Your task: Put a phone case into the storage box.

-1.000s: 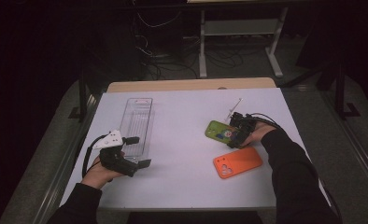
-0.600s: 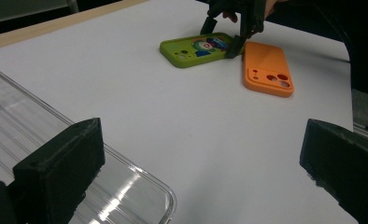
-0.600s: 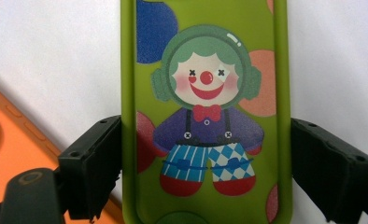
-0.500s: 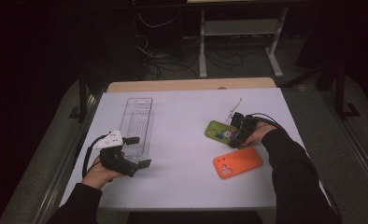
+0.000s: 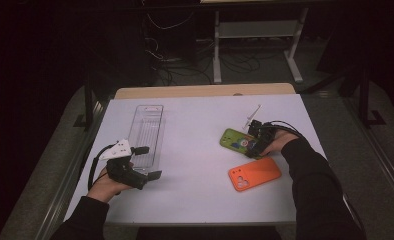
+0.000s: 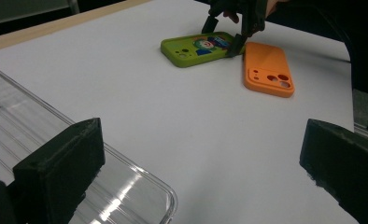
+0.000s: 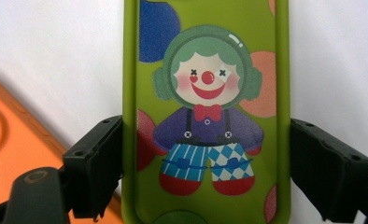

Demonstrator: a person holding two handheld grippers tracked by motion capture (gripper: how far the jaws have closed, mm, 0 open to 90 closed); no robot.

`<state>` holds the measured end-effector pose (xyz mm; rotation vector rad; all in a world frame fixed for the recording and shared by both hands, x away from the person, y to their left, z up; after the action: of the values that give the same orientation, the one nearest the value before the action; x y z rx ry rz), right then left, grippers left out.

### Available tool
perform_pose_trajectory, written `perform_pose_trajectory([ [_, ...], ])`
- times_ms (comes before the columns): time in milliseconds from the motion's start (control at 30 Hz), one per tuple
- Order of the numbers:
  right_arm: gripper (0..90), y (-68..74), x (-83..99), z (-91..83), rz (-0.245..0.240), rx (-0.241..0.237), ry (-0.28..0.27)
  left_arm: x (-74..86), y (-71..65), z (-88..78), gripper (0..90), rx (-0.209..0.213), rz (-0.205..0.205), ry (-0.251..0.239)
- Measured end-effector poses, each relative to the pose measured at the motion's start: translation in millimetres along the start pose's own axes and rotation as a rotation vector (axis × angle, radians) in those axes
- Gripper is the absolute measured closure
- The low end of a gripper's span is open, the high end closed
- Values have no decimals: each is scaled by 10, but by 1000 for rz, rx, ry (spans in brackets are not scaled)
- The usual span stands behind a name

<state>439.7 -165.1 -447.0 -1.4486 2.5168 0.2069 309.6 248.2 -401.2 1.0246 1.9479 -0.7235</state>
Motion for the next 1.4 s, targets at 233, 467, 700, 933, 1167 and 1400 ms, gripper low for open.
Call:
perform_pose_trajectory([
  [233, 153, -8, 16, -214, 11, 3, -56, -24, 3, -4, 0, 9, 8, 5],
  [467, 153, 52, -5, -385, -3, -1, -92, -83, -4, 17, 0, 31, 11, 14],
  [700, 153, 159, -1, -408, -18, -10, -84, -113, -20, 39, 0, 36, 17, 22],
  [933, 152, 317, -4, -487, -57, -13, -116, -125, -24, 61, 0, 41, 21, 28],
  [1167, 152, 442, -5, -611, -105, -14, -138, -146, -21, 100, 0, 48, 6, 31],
  [1400, 152, 560, -2, -678, -130, -16, -141, -220, -18, 169, 0, 62, 32, 53],
])
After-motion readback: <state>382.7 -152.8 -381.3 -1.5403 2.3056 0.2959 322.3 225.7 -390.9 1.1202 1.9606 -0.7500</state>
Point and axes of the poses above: each handheld gripper's, and its own axes: z roughly forward along the jaws, x roughly out of its underside, y roughly to its left, the point moved 2 cm from there along z, roughly forward along the jaws, and after that the axes turned 5 degrees about y, right-handed, at the moved point
